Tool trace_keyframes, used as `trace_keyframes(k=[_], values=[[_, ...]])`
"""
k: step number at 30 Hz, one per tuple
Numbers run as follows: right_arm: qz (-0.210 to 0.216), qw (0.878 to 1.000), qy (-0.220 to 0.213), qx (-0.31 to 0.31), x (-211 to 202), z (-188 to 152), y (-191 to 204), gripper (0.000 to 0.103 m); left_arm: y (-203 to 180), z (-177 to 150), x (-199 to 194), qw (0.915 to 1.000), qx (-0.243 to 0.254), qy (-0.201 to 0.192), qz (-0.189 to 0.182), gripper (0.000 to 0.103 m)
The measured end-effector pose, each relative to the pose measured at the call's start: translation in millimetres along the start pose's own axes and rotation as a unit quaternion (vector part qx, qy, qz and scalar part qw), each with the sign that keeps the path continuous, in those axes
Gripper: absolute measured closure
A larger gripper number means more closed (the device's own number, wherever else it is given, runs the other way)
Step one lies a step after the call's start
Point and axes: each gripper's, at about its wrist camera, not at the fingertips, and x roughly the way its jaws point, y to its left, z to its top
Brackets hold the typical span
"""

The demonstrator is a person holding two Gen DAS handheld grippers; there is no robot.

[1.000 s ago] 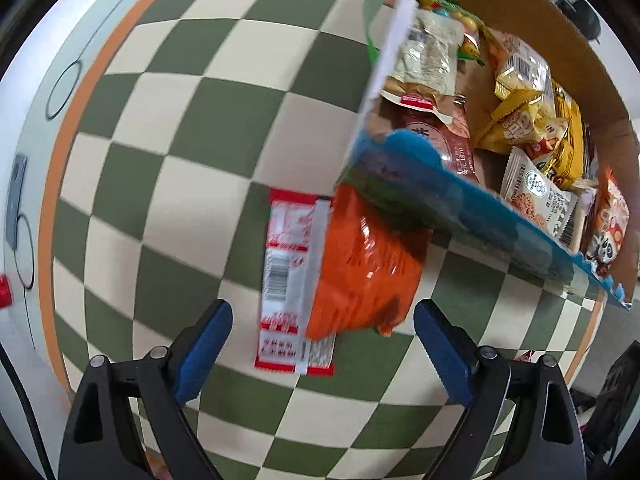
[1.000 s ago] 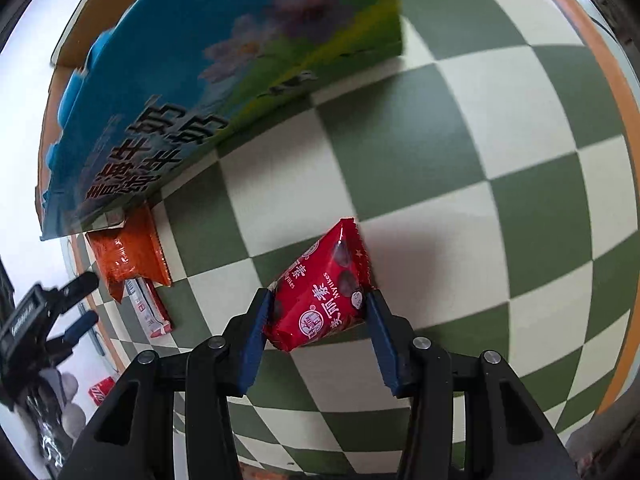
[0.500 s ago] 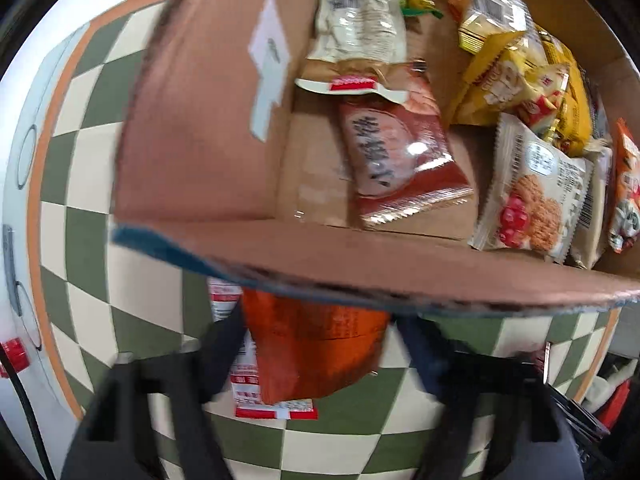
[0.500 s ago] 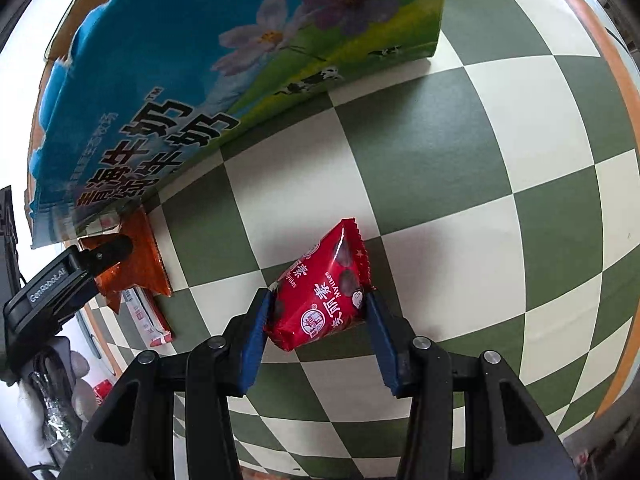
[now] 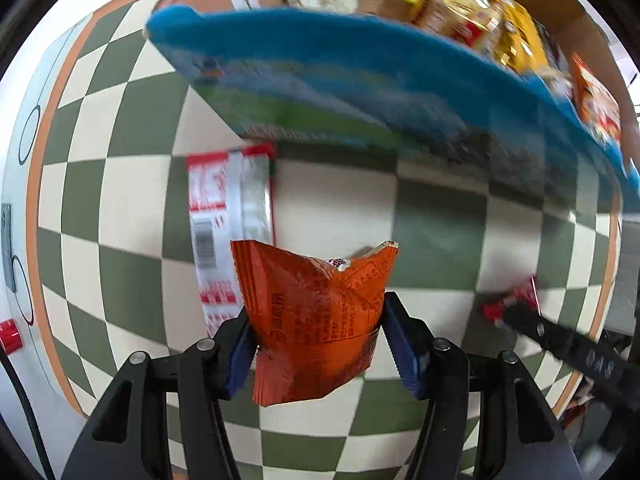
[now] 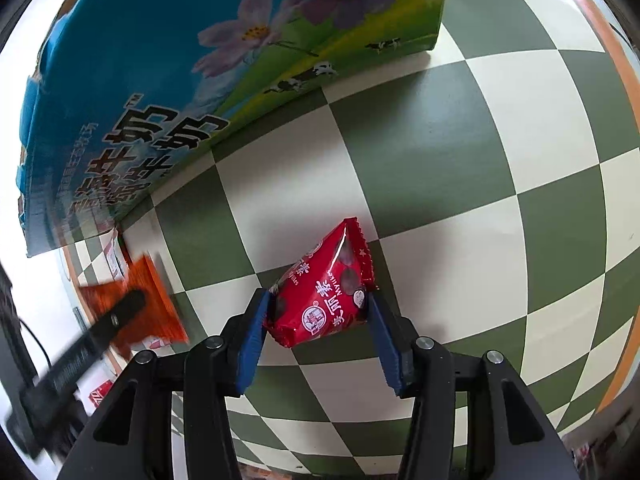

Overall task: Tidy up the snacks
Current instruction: 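Lift both held snacks and carry them toward the box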

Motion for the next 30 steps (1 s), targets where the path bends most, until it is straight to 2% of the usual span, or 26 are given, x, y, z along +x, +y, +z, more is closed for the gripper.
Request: trace_keyframes(k=[5,13,16,20,22,26,30], values=[[-0.016,1.000,0.006,-0.008,8,6,11,0.039,-15,-6,14,0.9999,0.009,0.014,0.003,0.046],[-0.034,0.999,0.010,-0.014,11,14,18,0.037,-26,6,30,0.9996,0.005,0.027,0.001,0.043],[-0.036,0.999,0.011,-0.011,14,15,19,0.037,-31,20,32,0.9996,0.005,0.027,0.001,0.043],[-0.034,0.999,0.006,-0.010,14,11,14,0.037,-19,10,24,0.9998,0.000,0.020,0.001,0.045],[-0.034,0.999,0.002,-0.011,14,8,13,0.038,-16,0,23,0.9999,0.000,0.016,0.003,0.046],[-0.036,0.999,-0.011,-0.021,13,-2,12,0.048,-18,-14,22,0.9999,0.004,0.012,0.001,0.047],[-0.028,0.999,-0.021,-0.031,11,-13,15,0.053,-26,-25,13,0.9999,0.015,0.005,0.001,0.048]])
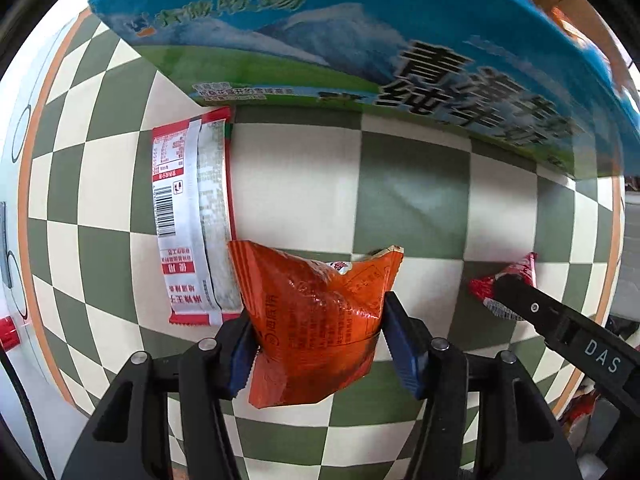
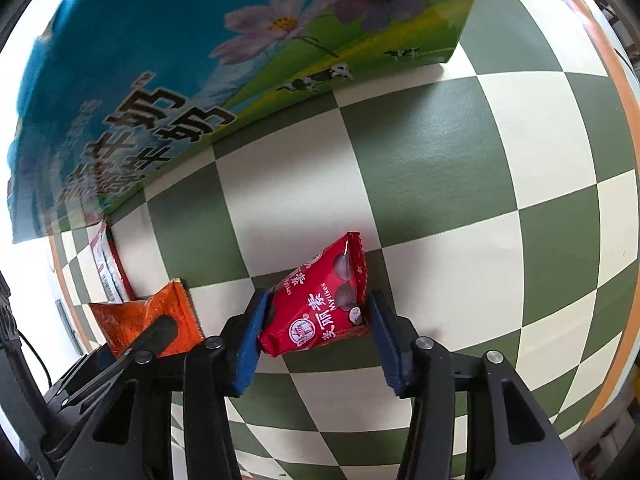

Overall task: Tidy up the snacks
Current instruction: 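Lift both held snacks and carry them toward the box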

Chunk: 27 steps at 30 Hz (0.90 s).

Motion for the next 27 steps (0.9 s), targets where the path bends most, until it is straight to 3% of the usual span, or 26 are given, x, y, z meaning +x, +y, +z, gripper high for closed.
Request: trace_keyframes(k=[3,15,19,27], values=[[0.009,1.000,-0.007,-0.010,-6,-8,2,0.058,-5,-5,-14,0.9999,0.006,-0.010,-0.003,0.048],[0.075,0.996,-0.024,-0.029,-53,-36,-3,0.060,-10,-9,-117,0.9955,0.026,-0.089,-0.020,0.048],[0.109,0.992,-0.049,-0.043,-93,-36,5,0.060,-11,6,-162,0.9918,0.037,-0.118,-0.031,0.048],[0.159,0.978,-0.104,-0.084,-172,-4,51,0.060,-3,67,-199,0.9887,0.037,-0.144,-0.021,0.048]])
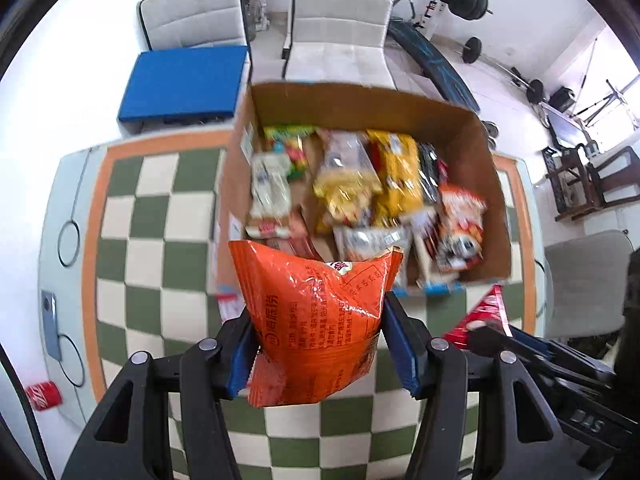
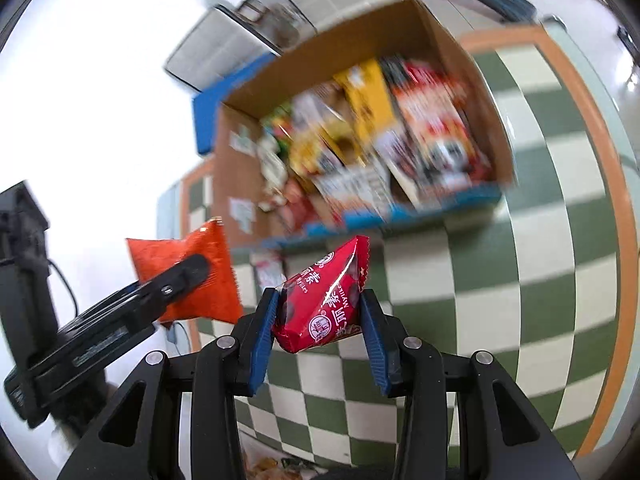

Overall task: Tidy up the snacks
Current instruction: 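Lift both held snacks and carry them toward the box, then lower both snacks into the box and open both grippers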

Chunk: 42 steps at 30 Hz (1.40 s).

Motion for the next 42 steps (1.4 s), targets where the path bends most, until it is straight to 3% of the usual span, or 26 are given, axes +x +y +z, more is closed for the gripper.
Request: trace_keyframes(k=[5,10,16,20,21,23,24,26,38,42], values=[[-0.006,1.000,-0.011,-0.013,6,41,22,0.060,19,37,20,0.9992,-0.001,0.012,0.037,0.048],[-0.023,1.000,0.003,0.002,36,73,18,0.060,37,57,58,0.9961,-0.001,0.049,0.073,0.048],[-0.045,0.998,0.038,0.031,76,87,-4,0.059,45,60,97,0.9907,-0.001,0.096,0.097,0.047],[-0.057,0.996,0.054,0.038,91,92,-13,0.056,48,57,110,0.9887,-0.009,0.117,0.093,0.046],[-0.062,0.996,0.056,0.037,92,93,-14,0.053,49,57,113,0.9881,-0.013,0.123,0.091,0.045],[-0.066,0.995,0.064,0.043,95,96,-17,0.048,51,57,116,0.9872,-0.014,0.128,0.093,0.029],[-0.067,0.994,0.069,0.047,96,97,-19,0.035,52,57,116,0.9869,-0.017,0.129,0.096,0.014],[-0.077,0.993,0.075,0.051,97,98,-21,0.010,54,57,114,0.9879,-0.021,0.125,0.090,0.013],[-0.096,0.993,0.068,0.025,89,92,-10,0.010,53,50,89,0.9922,-0.039,0.102,0.061,0.013],[-0.106,0.993,0.050,0.008,80,89,-2,0.009,49,46,67,0.9957,-0.035,0.059,0.062,0.013]])
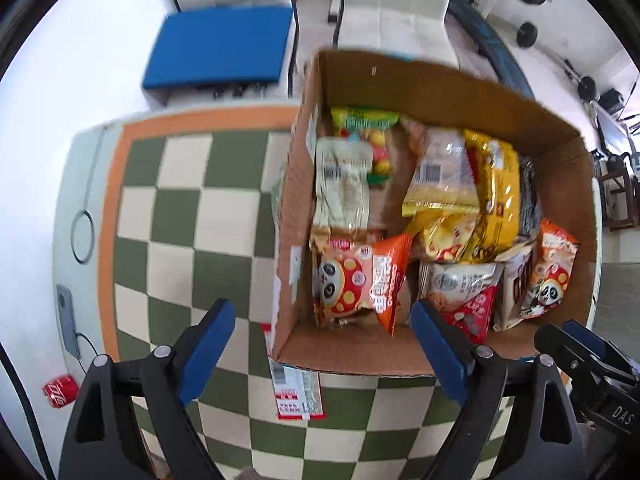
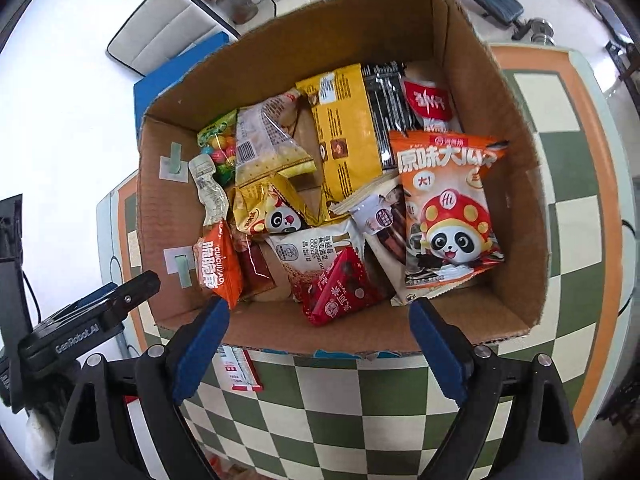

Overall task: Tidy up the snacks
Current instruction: 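Lower both snacks into the box and open both grippers, then grasp the red-white strip pack on the table with the left gripper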

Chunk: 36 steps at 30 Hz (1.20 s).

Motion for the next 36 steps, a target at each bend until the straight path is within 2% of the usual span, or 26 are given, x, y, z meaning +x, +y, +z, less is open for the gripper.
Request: trace_keyframes(k=[7,12,15,19,27,32,36], values=[[-0.032,0.998,-0.053,-0.027,-25,-10,6,0.008,-5,-24,-42,0.9971,0.001,-0.074,0.019,0.013],[-0.049,0.994,-0.086,-0.048,-41,-25,8,0.008,-4,-53,-50,0.9947,-0.002,-0.096,0.037,0.013],[-0.059,0.992,-0.094,-0.055,-44,-35,6,0.008,1,-74,-31,0.9964,-0.006,-0.074,0.040,0.013],[-0.063,0.993,-0.085,-0.050,-35,-48,-2,0.008,17,-99,21,0.9993,-0.033,0.003,0.017,0.013],[-0.060,0.996,-0.059,-0.035,-11,-53,-15,0.008,38,-126,106,0.9917,-0.079,0.102,-0.002,0.013],[-0.055,0.997,-0.053,-0.028,-2,-50,-16,0.008,39,-125,146,0.9879,-0.081,0.132,0.006,0.013],[-0.059,0.996,-0.051,-0.034,1,-48,-12,0.008,41,-124,156,0.9876,-0.087,0.131,0.001,0.011]])
